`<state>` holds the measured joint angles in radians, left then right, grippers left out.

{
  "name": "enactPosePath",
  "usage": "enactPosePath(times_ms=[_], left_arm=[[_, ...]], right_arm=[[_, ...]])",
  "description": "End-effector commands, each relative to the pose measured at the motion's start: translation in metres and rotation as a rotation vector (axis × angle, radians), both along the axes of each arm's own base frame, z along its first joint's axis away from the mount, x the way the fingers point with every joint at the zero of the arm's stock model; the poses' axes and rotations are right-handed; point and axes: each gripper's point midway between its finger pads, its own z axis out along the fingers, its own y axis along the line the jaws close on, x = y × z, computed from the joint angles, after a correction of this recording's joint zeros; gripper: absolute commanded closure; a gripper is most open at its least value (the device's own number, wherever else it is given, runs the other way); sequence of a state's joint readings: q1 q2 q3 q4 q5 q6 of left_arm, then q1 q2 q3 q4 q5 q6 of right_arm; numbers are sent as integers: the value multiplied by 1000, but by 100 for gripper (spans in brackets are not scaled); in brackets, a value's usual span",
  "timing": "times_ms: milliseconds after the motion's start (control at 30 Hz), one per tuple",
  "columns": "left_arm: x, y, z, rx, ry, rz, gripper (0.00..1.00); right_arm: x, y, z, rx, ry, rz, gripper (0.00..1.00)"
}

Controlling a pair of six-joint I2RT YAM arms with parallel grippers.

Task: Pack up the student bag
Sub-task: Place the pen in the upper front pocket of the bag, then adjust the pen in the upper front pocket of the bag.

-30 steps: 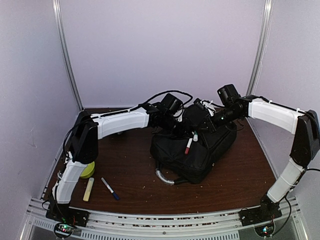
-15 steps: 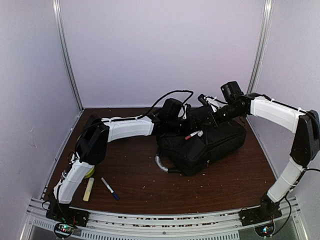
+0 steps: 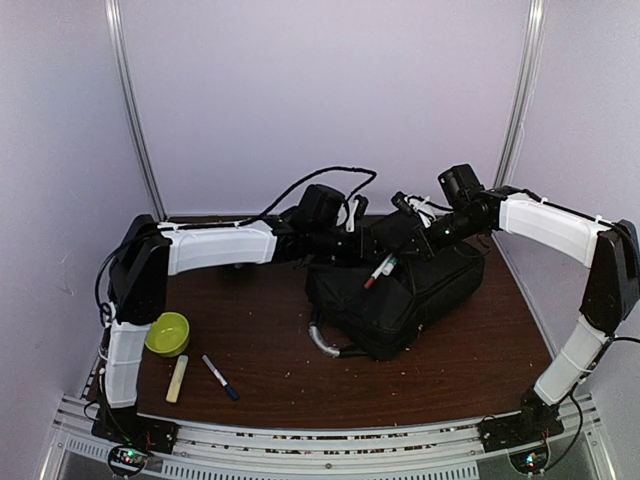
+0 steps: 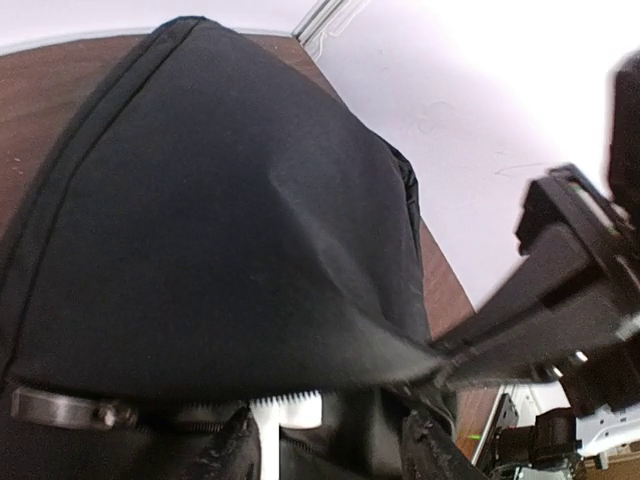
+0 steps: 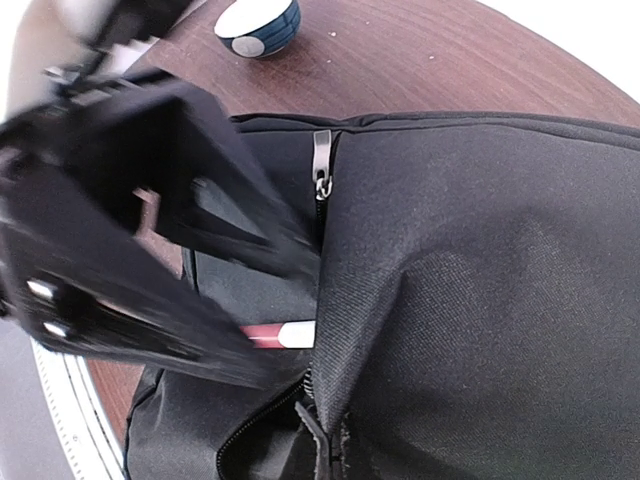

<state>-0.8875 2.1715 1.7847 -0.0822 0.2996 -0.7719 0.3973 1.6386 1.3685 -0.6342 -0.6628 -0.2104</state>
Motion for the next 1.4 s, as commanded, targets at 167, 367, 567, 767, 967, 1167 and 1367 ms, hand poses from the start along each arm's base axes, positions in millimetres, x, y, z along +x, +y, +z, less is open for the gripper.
enactPosePath(times_ms=[167, 367, 567, 767, 967, 1167, 1367], left_arm=[[-47, 54, -22, 216, -65, -59, 53], [-70, 54, -51, 321, -66, -137, 66], [-58, 43, -54, 342, -113, -136, 73], [-38, 14, -59, 320, -129, -142, 87], [-10, -12, -39, 239, -200, -90, 95], [9, -44, -27, 115, -205, -79, 95], [0, -72, -21, -66, -168, -151, 94]], right_arm=[[-4, 21, 45, 122, -99, 94, 100], [-4, 22, 42, 120, -90, 96, 100], [-4, 21, 40, 116, -90, 93, 100], [-4, 21, 40, 115, -88, 92, 100], [-5, 22, 39, 120, -82, 96, 100], [-5, 23, 40, 127, -81, 98, 100], [-4, 23, 40, 132, -75, 96, 100]])
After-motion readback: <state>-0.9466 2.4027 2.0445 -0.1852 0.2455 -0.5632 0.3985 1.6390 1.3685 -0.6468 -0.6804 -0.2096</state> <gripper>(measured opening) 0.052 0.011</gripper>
